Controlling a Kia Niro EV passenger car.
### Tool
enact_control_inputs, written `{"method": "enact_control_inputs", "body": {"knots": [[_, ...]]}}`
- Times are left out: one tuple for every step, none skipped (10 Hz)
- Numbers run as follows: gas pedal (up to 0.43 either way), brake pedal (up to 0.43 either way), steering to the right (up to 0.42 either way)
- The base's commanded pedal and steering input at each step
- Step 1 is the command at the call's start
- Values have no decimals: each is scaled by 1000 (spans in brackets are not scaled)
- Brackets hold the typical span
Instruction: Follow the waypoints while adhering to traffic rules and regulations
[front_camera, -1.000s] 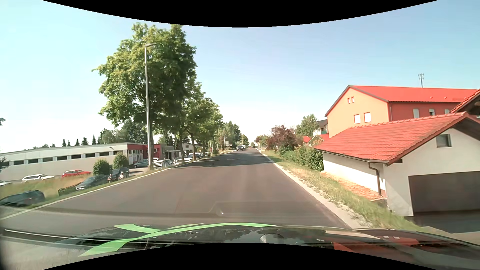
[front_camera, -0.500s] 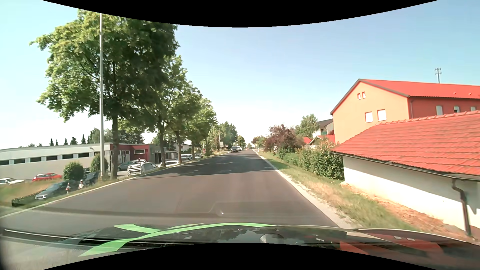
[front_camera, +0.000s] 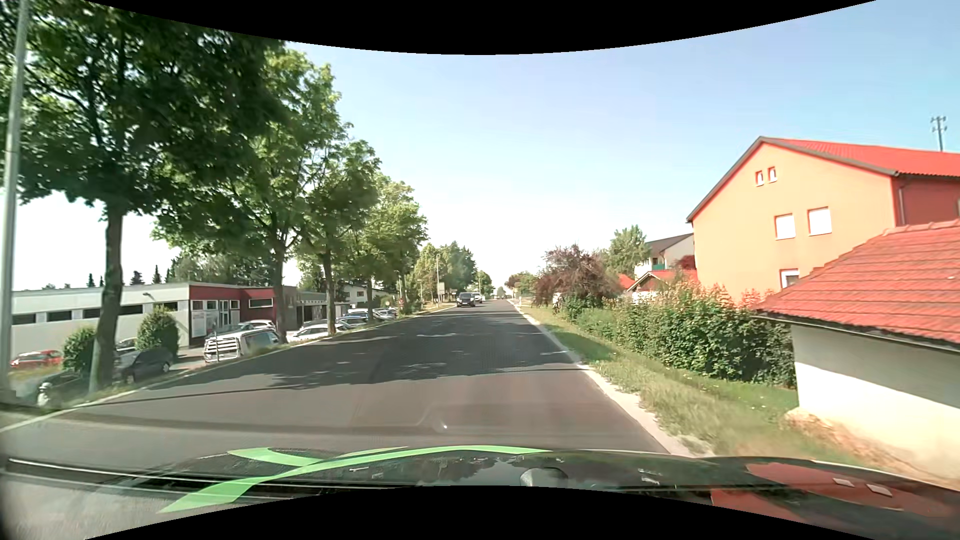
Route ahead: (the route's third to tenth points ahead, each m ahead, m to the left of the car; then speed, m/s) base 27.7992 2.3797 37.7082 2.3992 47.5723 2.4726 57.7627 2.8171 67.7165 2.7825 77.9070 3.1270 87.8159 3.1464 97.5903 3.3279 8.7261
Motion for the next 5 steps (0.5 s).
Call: {"method": "enact_control_inputs", "body": {"knots": [[169, 0, -11], [177, 0, -11], [177, 0, -11], [177, 0, -11], [177, 0, -11]]}}
